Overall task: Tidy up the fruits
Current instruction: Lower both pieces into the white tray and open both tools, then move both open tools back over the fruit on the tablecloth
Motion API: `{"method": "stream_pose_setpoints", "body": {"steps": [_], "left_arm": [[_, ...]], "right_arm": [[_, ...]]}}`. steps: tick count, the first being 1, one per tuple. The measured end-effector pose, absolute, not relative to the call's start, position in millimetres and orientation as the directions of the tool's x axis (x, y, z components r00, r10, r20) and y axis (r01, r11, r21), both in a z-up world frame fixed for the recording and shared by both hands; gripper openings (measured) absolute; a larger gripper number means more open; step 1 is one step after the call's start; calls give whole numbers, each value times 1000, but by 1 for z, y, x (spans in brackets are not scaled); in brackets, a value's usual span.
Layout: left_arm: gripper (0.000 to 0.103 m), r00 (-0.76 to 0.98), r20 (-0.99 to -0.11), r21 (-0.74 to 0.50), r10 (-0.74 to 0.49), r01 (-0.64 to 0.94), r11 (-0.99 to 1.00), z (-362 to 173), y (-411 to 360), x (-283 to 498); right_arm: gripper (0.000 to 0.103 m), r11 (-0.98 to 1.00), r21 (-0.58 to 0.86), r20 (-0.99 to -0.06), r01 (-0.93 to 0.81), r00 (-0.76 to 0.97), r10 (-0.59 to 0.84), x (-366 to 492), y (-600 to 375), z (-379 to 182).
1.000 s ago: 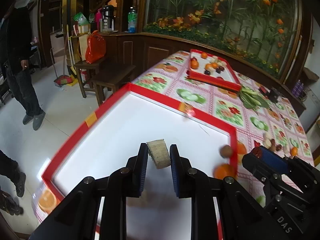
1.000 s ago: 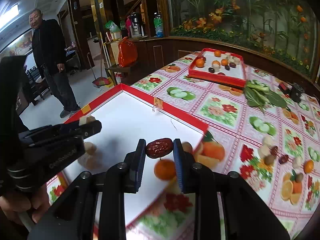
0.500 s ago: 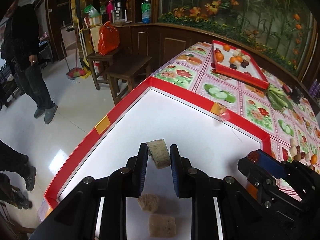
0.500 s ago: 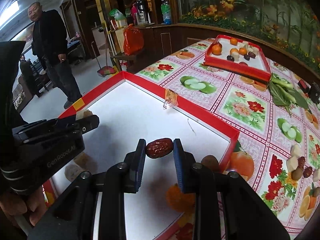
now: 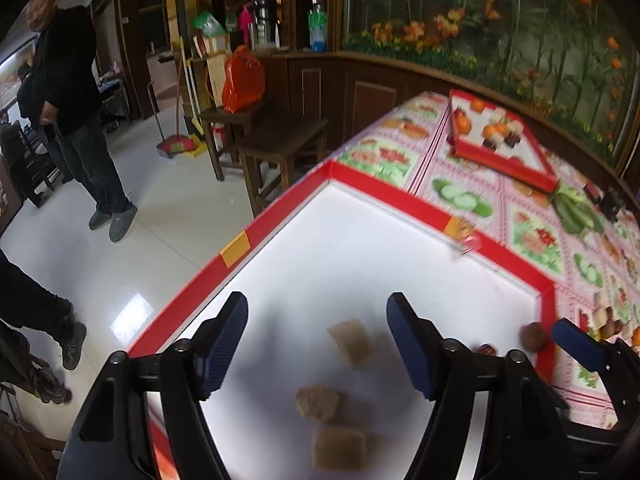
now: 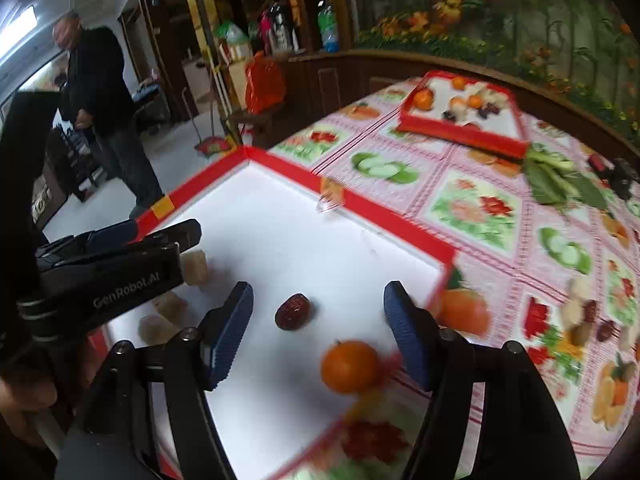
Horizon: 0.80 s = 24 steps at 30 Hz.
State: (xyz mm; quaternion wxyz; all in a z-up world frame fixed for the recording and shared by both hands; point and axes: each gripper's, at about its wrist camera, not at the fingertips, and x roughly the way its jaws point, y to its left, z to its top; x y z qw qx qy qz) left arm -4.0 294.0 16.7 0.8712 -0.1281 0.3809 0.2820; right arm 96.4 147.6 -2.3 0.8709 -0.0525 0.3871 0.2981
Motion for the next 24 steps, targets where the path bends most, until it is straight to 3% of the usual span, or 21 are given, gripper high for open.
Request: {"method": "stream_pose_setpoints", "body": {"steps": [4,6,9,17,24], "left_arm": [[79,615,-686,-47,388,-570,820,33,269,-16],[80,643,-676,-66,361,-540,839,36,252,-20],[80,683,-667,-80,297,-462,883,38,216,-19],[80,735,-667,-4,122,-167,986,28,103,9],[80,713,-697,-3,68,-98,995,10,65,40]], "right_arm": [[71,829,134,-655,-544,579,486,73,104,16],[79,850,144,-630,-507,615,474,60,70,19],[84,879,163,-613,-448,652,446,49,24,16],[87,953,225,-664,-202,684,302,45,-107,-13],[87,978,164,-691,-132,692,209,60,-144,-25]]}}
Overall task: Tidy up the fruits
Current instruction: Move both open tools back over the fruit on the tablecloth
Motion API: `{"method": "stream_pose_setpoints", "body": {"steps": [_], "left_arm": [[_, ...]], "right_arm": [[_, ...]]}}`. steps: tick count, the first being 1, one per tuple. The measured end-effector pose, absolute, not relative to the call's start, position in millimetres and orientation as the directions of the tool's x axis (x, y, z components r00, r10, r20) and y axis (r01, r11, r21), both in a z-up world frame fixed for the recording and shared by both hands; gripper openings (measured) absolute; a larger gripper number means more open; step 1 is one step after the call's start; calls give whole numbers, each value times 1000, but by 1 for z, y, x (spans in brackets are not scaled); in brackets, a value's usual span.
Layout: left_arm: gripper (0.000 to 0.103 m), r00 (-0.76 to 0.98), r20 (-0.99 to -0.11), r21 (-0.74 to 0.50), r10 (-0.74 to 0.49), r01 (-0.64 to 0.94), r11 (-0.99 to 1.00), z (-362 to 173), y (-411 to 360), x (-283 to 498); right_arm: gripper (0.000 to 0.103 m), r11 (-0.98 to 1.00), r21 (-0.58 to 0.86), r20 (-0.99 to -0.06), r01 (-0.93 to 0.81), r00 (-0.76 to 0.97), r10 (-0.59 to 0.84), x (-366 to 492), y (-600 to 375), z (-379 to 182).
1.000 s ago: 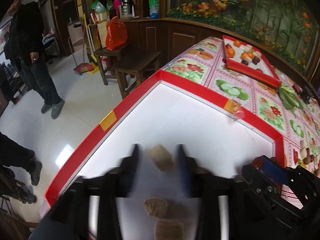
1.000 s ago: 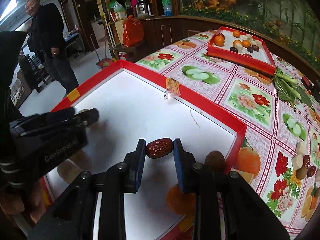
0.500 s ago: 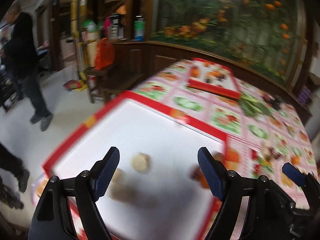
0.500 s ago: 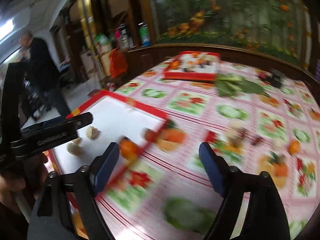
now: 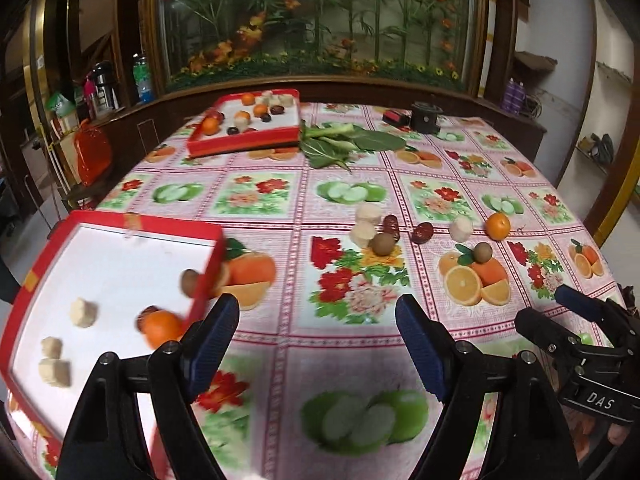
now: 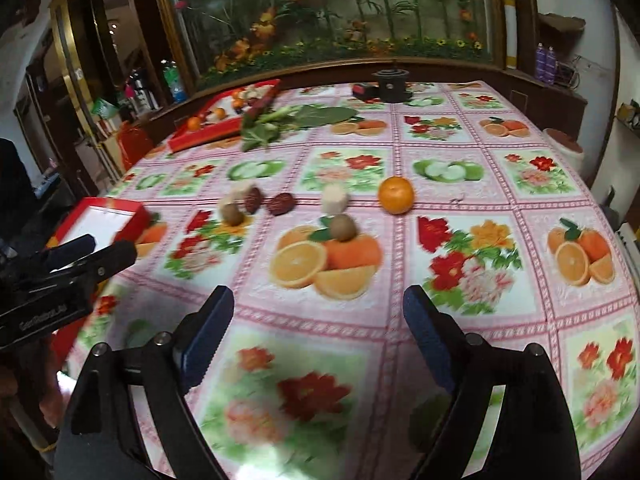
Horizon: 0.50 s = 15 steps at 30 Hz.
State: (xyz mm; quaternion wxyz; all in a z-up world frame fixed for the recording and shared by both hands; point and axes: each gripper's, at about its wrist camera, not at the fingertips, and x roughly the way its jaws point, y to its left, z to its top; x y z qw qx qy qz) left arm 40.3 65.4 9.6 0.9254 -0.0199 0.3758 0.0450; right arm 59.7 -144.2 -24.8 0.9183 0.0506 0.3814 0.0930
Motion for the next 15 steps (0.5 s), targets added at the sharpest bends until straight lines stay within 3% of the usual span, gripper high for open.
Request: {"method": "stream_pose_setpoints", "body": {"steps": [15], "left_arm": [[80,692,-720,-44,50,-117,992,-7,69,67]], "right_arm": [[83,982,147,-702,-120,687,189,110,-141,-27]]}}
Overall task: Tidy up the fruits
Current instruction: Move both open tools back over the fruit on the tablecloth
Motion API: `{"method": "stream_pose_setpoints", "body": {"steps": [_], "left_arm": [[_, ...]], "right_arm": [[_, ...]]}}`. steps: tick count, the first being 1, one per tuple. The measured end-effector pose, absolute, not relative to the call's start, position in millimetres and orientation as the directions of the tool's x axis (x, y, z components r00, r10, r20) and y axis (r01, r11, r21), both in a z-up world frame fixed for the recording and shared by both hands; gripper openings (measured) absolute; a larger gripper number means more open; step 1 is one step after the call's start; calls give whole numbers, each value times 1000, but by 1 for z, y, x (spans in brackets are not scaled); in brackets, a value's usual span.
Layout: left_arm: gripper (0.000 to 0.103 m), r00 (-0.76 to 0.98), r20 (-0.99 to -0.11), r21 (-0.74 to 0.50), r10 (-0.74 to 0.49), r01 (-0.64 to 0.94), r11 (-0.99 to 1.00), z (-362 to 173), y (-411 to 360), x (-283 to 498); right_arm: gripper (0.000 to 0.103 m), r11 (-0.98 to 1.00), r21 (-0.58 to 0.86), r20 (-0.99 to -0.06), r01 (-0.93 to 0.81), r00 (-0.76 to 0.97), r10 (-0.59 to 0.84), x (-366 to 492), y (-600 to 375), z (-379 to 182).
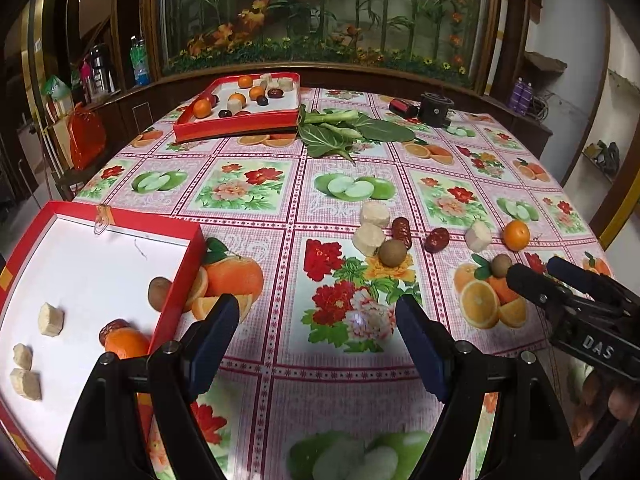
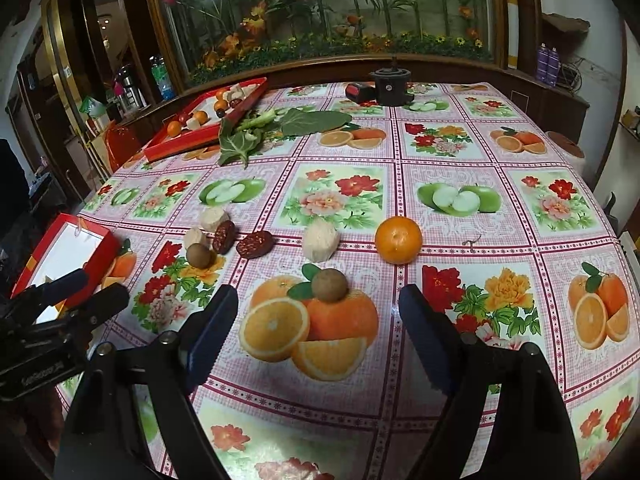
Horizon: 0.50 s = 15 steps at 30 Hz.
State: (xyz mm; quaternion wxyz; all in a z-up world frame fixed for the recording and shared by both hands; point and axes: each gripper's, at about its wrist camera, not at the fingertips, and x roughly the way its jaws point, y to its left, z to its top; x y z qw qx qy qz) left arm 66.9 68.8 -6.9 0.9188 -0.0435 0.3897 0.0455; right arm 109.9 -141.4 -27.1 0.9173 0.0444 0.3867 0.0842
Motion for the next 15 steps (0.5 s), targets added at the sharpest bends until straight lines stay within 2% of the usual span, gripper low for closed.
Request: {"method": "stream_pose_setpoints", "body": {"steps": [6,8,15], "left_arm": [[80,696,-717,-79,39,-137,987,-8,72,79],[80,692,-721,-78,33,-129,989,-9,69,83],[80,685,-728,-80,13,-103,991,-15,58,90]], "right_arm": [[82,985,127,-714,-119,678,174,115,-142,-33],[77,985,125,-724,-119,668,173,118,-143,-36],[67,984,115,-739,-136,650,176,127,-142,-43]]}}
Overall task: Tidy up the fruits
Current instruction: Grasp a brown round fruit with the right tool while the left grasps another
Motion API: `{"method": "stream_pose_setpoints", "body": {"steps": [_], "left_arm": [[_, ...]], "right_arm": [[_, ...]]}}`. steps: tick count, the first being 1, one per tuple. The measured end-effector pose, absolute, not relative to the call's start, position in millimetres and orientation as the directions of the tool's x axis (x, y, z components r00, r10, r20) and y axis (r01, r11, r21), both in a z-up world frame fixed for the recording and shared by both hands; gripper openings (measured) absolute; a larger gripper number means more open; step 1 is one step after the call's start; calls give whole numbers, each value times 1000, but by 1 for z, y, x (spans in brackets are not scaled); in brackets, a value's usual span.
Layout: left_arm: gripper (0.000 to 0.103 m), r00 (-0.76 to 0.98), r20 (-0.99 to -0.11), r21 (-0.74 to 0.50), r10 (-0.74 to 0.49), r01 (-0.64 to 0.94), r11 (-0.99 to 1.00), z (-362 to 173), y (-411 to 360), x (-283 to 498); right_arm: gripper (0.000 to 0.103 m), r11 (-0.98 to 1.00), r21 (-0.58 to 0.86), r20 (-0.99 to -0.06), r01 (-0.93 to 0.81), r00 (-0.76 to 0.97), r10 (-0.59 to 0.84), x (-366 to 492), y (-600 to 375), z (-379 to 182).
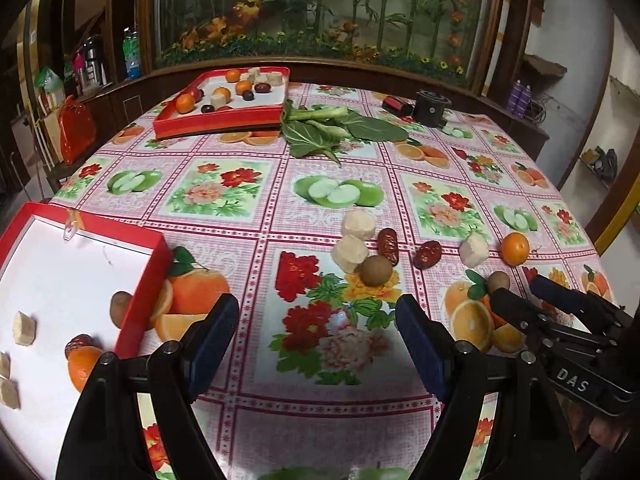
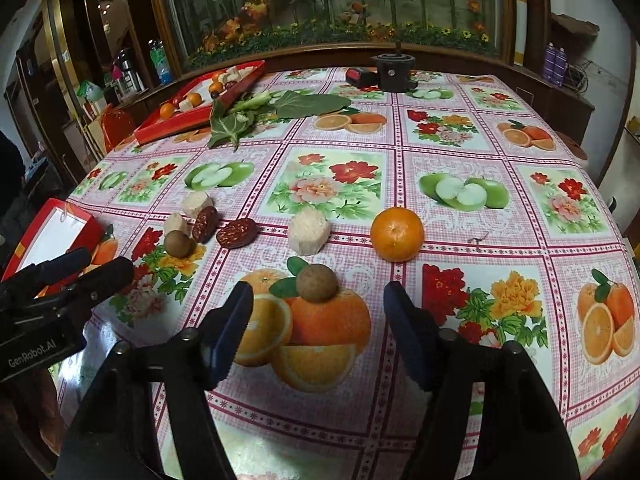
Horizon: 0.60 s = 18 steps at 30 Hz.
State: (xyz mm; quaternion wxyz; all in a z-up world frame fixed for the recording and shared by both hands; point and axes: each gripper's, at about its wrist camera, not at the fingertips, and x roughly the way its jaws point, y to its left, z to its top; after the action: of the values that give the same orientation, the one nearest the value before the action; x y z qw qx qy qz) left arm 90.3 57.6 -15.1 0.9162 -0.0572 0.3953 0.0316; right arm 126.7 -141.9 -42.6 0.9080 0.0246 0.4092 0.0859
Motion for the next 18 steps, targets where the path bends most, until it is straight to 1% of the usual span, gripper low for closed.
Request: {"method": "stream_pose_setpoints", "body": {"steps": [4,6,10,12,13,14,18], "left_arm": [[80,686,-728,-79,11,-100,992,-16,56,92],[80,685,-728,-80,9,-98,992,-16,56,93],[80,688,-726,-78,13,-100,992,-17,56,93],[80,686,-728,-81,11,-101,992,-18,56,94],[80,684,-729,-78,12,-100,992,-19,55,96],[80,683,-730,-76,12,-99,992,-19,54,97],[80,680,-733,-64,7,-80,995,-21,42,103]], "right_arm": [[63,984,106,-746,-143,644,173,133,-139,-45],[53,984,99,-753,-146,636,170,136,-137,-47],[44,986,85,-768,-145,621,157,144,-133,-51],[29,987,66,-772,-149,619,145,145,-130,-52],[26,988,57,-772,-145,621,136,146,-130,-52],[24,988,54,-772,-144,621,133,146,-130,-52],[24,987,72,-769,-142,623,146,145,-135,-51]]}}
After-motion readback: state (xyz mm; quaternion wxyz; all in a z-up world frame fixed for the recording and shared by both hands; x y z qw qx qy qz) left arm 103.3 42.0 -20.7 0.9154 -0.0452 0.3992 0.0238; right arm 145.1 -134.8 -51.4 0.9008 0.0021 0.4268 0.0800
